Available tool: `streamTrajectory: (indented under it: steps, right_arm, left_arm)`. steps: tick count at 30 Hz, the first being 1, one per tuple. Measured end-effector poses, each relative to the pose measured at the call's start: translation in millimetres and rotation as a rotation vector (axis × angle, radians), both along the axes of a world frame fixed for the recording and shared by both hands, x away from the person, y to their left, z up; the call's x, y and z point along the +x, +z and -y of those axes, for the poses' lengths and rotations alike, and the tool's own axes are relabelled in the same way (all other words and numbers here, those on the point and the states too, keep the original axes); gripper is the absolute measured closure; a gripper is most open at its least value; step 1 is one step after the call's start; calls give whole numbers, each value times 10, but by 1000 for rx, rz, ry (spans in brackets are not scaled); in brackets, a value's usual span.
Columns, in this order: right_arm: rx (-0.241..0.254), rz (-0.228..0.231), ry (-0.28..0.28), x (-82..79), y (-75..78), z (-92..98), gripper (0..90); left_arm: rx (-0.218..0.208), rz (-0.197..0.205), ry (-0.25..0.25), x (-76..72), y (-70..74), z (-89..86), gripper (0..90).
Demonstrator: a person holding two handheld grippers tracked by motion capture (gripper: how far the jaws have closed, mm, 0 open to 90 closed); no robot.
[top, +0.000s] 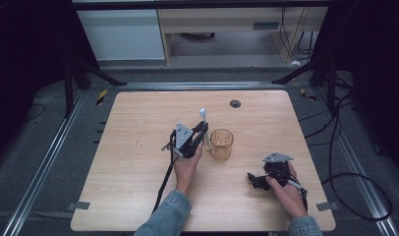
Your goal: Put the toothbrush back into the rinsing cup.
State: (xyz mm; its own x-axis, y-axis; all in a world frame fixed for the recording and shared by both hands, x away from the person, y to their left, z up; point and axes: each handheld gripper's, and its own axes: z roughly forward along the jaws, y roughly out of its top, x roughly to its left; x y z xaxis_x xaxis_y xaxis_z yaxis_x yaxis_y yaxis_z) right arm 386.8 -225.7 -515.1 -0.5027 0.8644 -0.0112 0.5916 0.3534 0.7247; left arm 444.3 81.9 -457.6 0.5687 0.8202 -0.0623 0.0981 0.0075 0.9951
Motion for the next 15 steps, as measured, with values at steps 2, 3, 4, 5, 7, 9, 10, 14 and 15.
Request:
streamTrajectory:
  steps: [2,3,4,5,7,9,10,14,15]
  right_arm:
    - [0,0,0,0,0,0,7]
    - [0,0,0,0,0,0,7]
    - [2,-2,-1,-1,0,-1,7]
    - [1,-1,-1,0,0,0,7]
    - [2,-2,-1,0,0,-1,7]
    - [2,-2,-1,0,0,-1,7]
    - [2,-2,-1,0,0,-1,7]
    - [2,-2,-1,0,0,-1,7]
    - [1,-1,-1,0,0,0,7]
  left_arm:
    - [3,-7,1,2,-8,4,791]
    - [9,-7,0,-1,-9,1,791]
    - [13,-6,0,-2,-9,1,791]
    - [19,-4,1,-4,-11,1,791]
    - [16,-5,2,-4,-17,-2,791]
    - [23,-4,4,-10,-24,-5,790]
    - [24,-3,4,-11,-26,-3,790]
    - [25,-4,3,-11,-29,-9,790]
    - [27,-7,2,-12,-33,-8,790]
